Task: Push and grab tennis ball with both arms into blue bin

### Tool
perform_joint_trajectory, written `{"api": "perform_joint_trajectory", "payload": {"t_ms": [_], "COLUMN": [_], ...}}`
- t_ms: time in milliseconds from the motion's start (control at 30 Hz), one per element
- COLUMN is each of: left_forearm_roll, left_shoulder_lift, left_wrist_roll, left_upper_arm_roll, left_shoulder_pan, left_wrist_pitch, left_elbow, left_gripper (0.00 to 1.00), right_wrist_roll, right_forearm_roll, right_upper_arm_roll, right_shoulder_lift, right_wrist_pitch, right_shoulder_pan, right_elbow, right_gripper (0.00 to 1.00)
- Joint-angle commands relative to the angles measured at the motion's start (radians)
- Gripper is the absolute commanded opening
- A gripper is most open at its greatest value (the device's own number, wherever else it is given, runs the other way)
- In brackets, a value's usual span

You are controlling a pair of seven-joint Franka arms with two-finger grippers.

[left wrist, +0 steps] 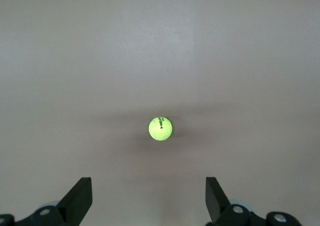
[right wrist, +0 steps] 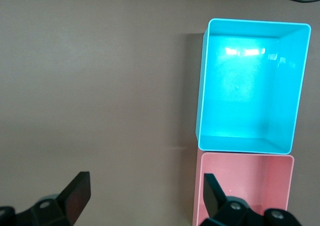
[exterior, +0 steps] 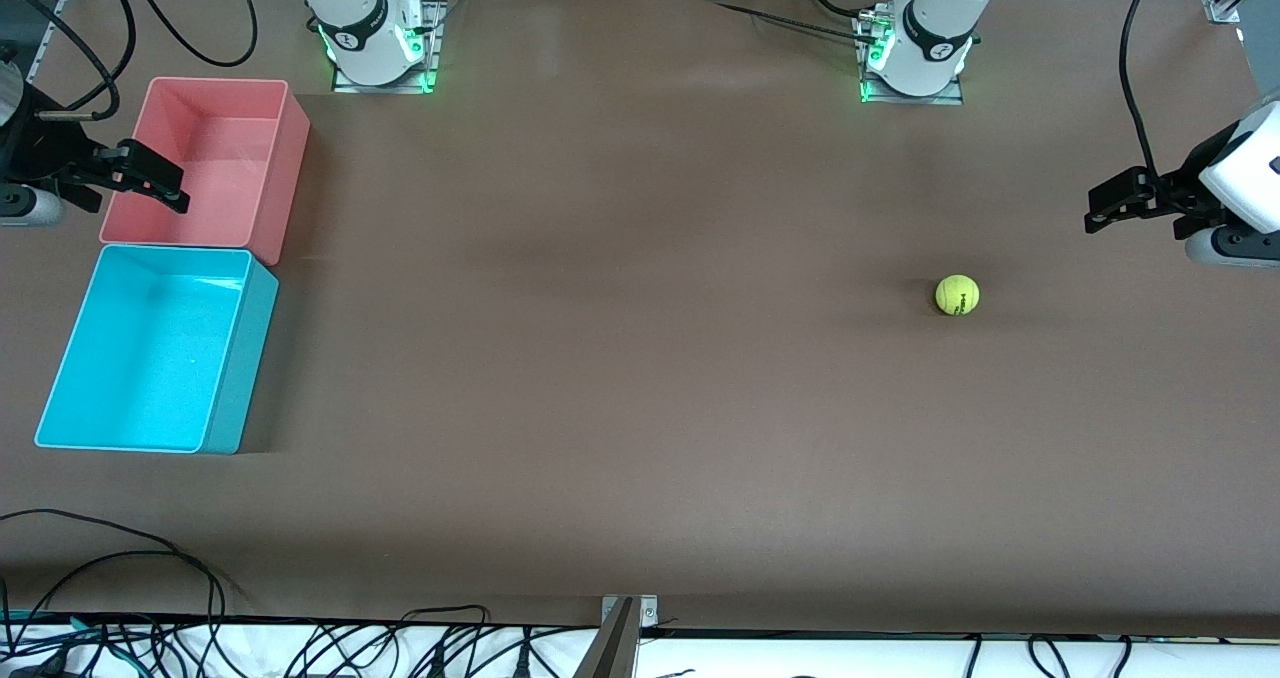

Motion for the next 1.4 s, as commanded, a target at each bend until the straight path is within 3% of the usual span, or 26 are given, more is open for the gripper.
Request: {"api": "perform_joint_trajectory", "payload": {"t_ms": [0, 400, 467, 567, 633, 767, 1367], "left_forearm_roll": [-0.002, -0.004, -0.002, -0.002, -0.002, -0.001, 0.012], "left_shoulder_lift": [0.000, 0.006, 0.013, 0.014, 0.014, 0.022, 0.095], "left_wrist_roll": [-0.007, -0.102, -0.168, -0.220, -0.232, -0.304, -0.972], "left_upper_arm_roll": [0.001, 0.004, 0.004, 0.004, 0.005, 0.007, 0.008], "left_shoulder_pan": [-0.007, 0.008, 0.008, 0.007, 0.007, 0.010, 0.059], "left_wrist_pitch": [0.005, 0.005, 0.005, 0.005, 0.002, -0.004, 0.030], "left_elbow": [0.017, 0.051, 0.050, 0.050, 0.048, 0.043, 0.011], "left_gripper": [1.00, 0.98, 0.83, 0.29, 0.02, 0.00, 0.00], "right_wrist_roll": [-0.007, -0.007, -0.007, -0.007, -0.007, -0.007, -0.007], "right_forearm_roll": [0.008, 0.008, 0.008, 0.008, 0.008, 0.008, 0.009], "right_upper_arm_roll": [0.001, 0.002, 0.001, 0.001, 0.002, 0.002, 0.001], "right_shoulder_lift": [-0.008, -0.008, -0.008, -0.008, -0.008, -0.008, -0.008], "right_wrist_pitch": [-0.023, -0.023, -0.023, -0.021, -0.023, -0.023, -0.024], "right_shoulder_pan": [-0.001, -0.001, -0.001, -0.001, -0.001, -0.001, -0.001], "right_elbow": [0.014, 0.014, 0.014, 0.014, 0.014, 0.014, 0.014], "right_gripper": [1.00, 1.00, 1.00, 1.00, 1.00, 1.00, 1.00]}}
